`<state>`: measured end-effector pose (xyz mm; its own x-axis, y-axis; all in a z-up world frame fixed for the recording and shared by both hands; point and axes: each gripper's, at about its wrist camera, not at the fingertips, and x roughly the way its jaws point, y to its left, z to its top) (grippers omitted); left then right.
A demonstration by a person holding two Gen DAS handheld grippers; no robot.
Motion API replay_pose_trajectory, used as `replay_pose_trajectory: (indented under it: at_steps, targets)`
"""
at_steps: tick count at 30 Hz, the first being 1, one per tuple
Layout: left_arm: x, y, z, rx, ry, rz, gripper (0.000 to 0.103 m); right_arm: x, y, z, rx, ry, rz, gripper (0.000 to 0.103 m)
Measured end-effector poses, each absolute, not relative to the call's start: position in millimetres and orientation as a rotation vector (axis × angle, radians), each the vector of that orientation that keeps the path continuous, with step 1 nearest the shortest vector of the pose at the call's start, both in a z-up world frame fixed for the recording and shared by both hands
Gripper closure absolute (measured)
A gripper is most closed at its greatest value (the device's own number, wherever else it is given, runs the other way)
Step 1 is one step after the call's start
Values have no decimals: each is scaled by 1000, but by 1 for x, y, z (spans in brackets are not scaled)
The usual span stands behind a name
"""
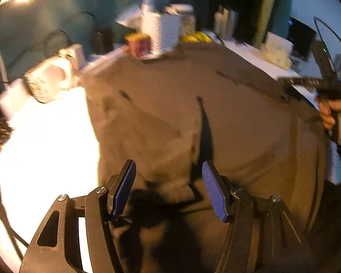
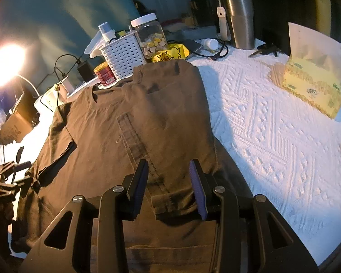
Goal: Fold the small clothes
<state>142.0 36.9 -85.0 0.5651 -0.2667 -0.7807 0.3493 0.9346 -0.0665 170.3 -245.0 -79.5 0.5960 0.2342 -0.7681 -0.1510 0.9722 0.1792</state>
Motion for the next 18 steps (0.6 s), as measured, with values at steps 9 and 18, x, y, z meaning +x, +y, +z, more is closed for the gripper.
replay_pose_trajectory:
  at_steps: [9,18]
  targets:
    - [108,26,-95,184,931,-452,43,159,-244,-74,-25,865,155,63]
    - [76,32,-73,94,827,-314,43,135,-254,-59,-62,845,181,63]
